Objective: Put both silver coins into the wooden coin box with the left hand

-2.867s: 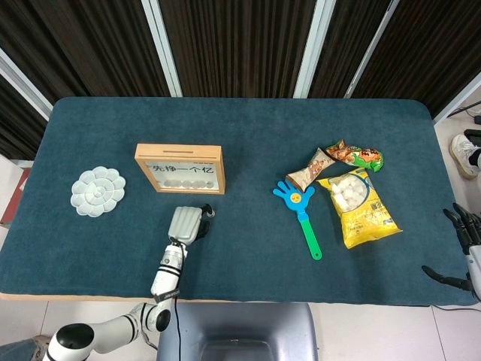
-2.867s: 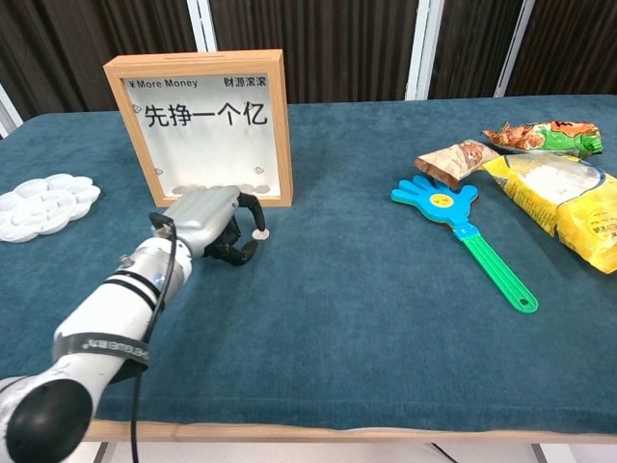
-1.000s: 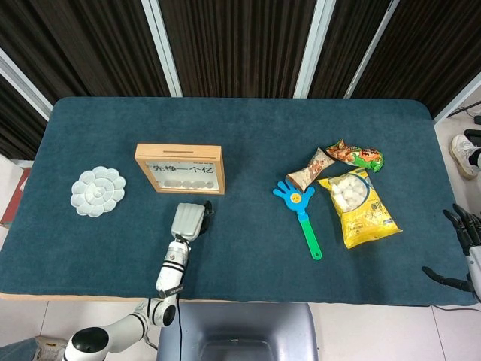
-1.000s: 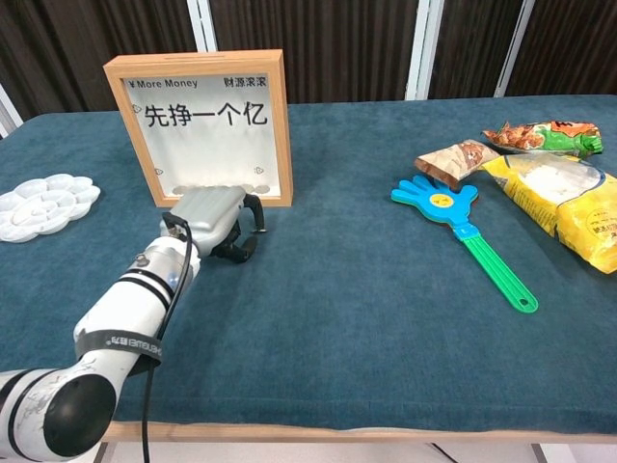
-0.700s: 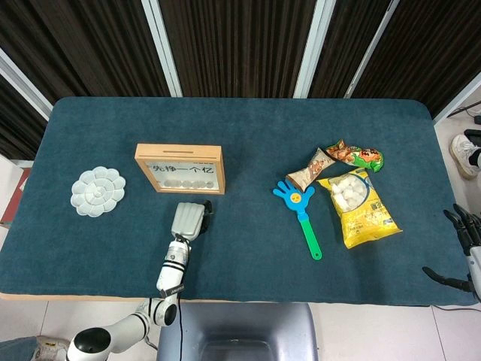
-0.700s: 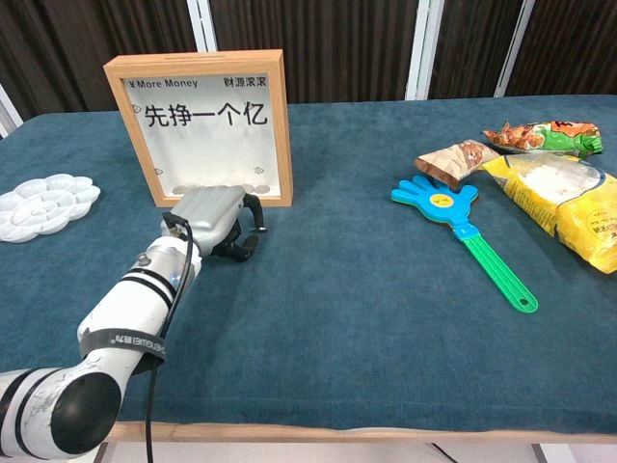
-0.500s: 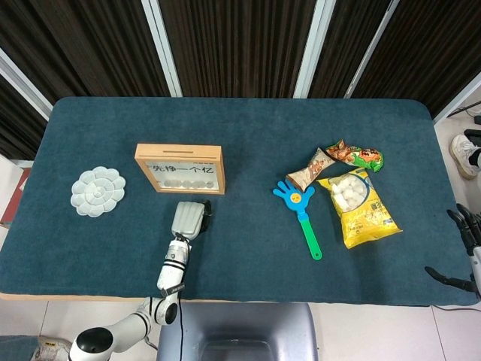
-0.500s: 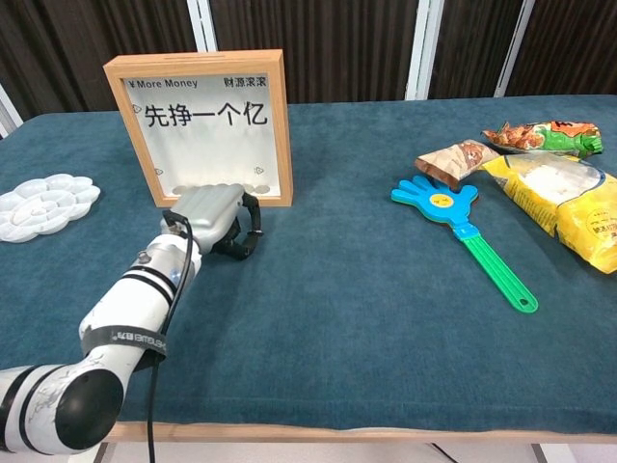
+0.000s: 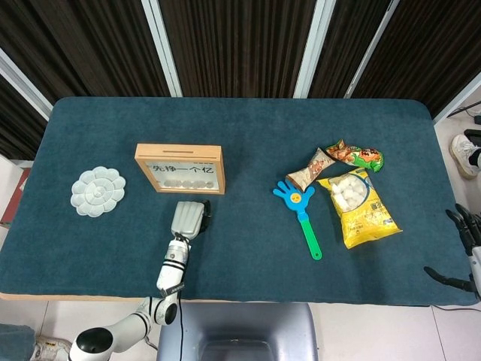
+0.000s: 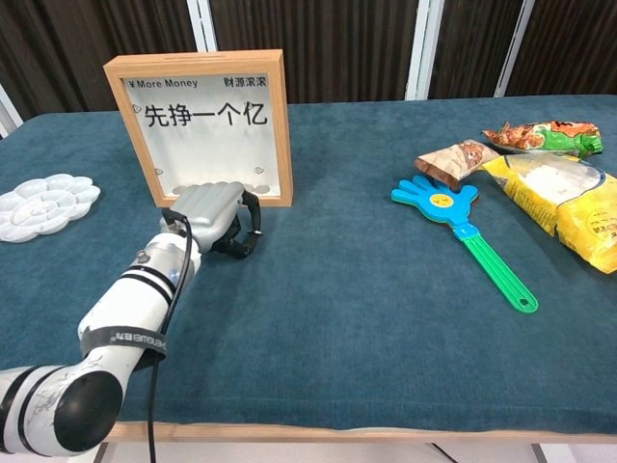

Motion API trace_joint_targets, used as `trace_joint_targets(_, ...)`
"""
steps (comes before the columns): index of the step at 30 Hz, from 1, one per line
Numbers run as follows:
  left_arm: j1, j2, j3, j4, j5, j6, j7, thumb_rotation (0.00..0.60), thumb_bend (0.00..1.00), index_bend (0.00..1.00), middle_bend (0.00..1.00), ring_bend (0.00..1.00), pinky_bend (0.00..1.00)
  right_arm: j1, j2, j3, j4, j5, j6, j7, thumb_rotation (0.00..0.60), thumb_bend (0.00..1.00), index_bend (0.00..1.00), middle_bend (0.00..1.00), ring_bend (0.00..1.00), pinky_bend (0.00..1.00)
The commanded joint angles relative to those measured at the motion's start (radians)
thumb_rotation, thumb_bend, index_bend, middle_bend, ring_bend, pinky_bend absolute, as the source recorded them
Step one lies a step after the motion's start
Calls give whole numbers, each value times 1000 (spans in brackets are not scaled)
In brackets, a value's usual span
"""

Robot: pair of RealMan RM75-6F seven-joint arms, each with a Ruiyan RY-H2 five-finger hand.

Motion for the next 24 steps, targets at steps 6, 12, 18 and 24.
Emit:
trace_joint_targets(6, 2, 9, -2, -14, 3, 10, 3, 600, 428, 537, 1000, 1000, 1000, 2, -1, 0, -3, 0, -4, -6, 600, 37, 0, 0, 0, 0)
trace_joint_targets(12, 5, 16, -3, -25, 4, 14, 9, 600, 428, 541, 1000, 1000, 1000, 3, -1, 0, -4, 0, -5, -8, 600, 36, 0, 0, 0, 0)
trace_joint_targets(18, 6, 17, -2, -30, 5, 13, 11, 600, 429, 589, 1000, 1000, 1000, 2, 0, 0, -4, 0, -3, -6, 600, 36, 0, 0, 0, 0)
trace_joint_targets(24, 7, 19, -1, -35, 9, 16, 10, 600, 442, 620, 1000, 1000, 1000, 2, 0, 0, -3, 0, -5, -6, 600, 36, 0, 0, 0, 0)
